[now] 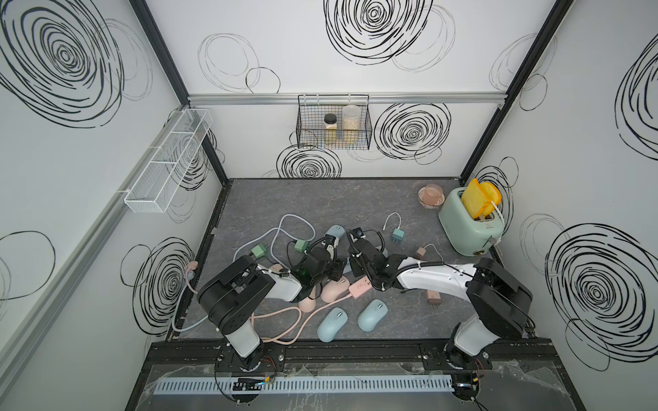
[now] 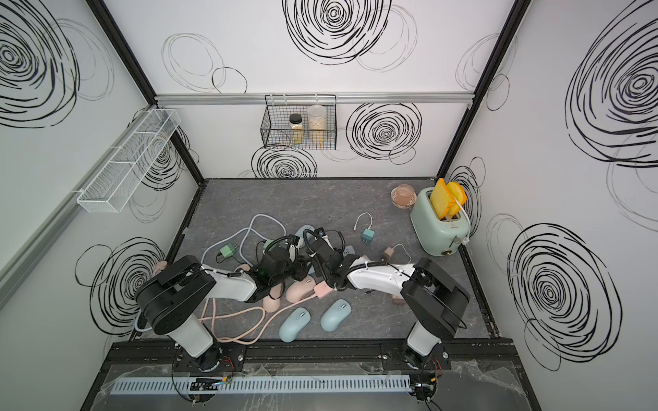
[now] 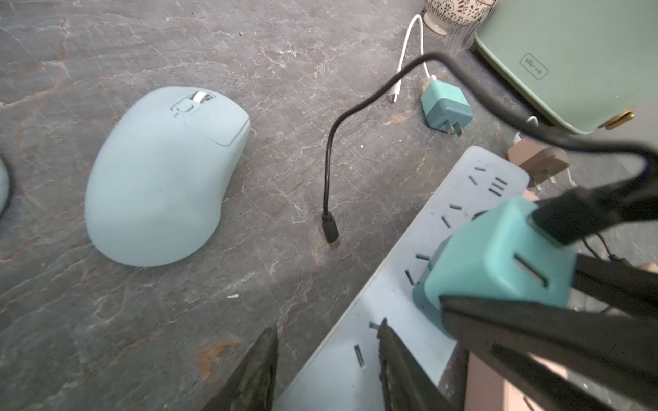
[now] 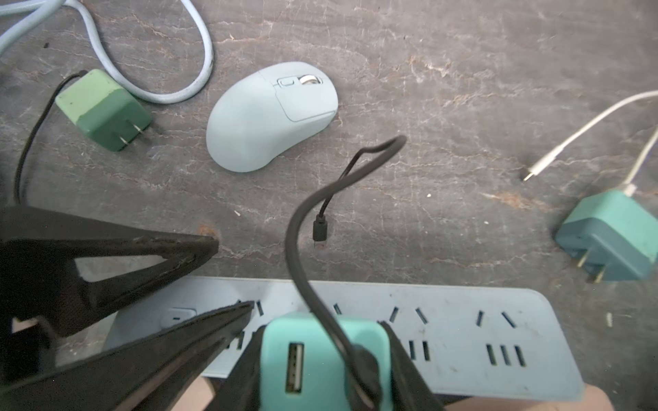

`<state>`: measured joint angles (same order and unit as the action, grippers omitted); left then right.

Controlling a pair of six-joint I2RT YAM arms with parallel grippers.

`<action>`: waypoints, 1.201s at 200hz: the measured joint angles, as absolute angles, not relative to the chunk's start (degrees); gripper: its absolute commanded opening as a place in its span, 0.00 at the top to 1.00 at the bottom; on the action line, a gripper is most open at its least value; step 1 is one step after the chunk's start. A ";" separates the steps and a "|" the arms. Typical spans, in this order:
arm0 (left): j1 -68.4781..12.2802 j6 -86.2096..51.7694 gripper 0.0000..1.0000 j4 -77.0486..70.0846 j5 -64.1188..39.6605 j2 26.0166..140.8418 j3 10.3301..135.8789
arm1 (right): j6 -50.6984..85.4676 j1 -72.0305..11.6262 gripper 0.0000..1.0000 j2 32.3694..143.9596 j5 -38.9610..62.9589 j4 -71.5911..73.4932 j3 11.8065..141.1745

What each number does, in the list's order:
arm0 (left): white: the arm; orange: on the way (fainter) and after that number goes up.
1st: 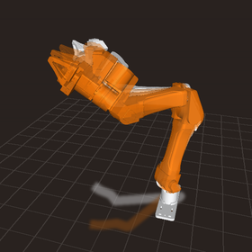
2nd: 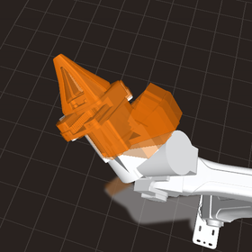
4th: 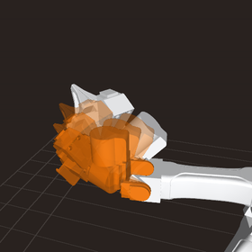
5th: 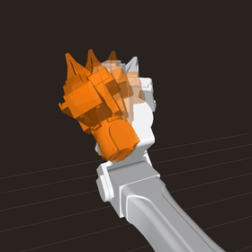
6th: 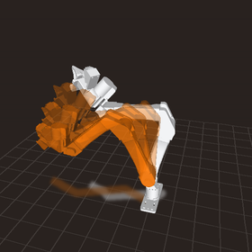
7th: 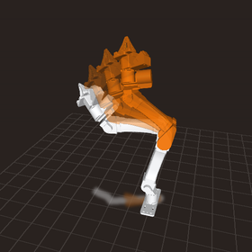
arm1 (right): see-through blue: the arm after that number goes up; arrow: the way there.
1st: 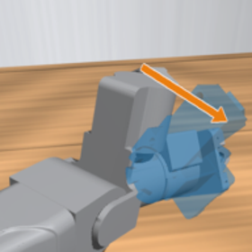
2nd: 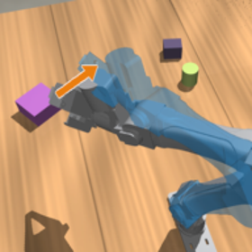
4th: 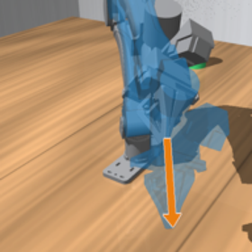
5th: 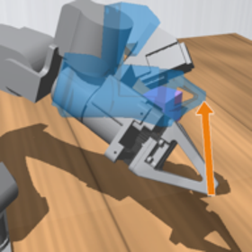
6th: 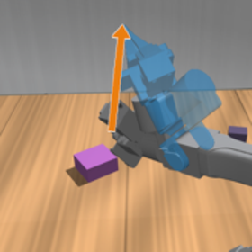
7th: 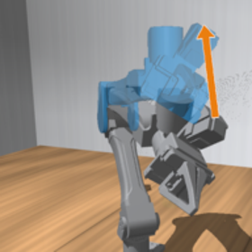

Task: Unplug the wireless mouse
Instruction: Remove the plug from the socket.

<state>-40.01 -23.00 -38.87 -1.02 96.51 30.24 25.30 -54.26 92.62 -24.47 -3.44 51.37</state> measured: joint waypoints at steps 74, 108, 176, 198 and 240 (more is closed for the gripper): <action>-40.16 -22.90 0.50 -40.01 -0.64 98.50 31.22 | 27.31 -51.31 1.00 91.44 -18.37 4.40 46.22; -39.83 -22.96 0.50 -40.47 0.34 98.89 31.68 | 25.89 -55.37 1.00 96.16 -27.62 -1.78 53.54; -40.14 -22.46 0.50 -40.40 -0.58 99.90 32.34 | 28.88 -51.72 1.00 91.13 -19.46 9.93 43.79; -40.07 -22.48 0.49 -40.47 -0.78 100.07 32.45 | 31.22 -50.28 1.00 90.15 -16.43 10.26 43.75; -40.07 -22.28 0.49 -40.16 -1.28 100.73 33.04 | 32.12 -54.17 1.00 95.00 -25.96 3.77 55.53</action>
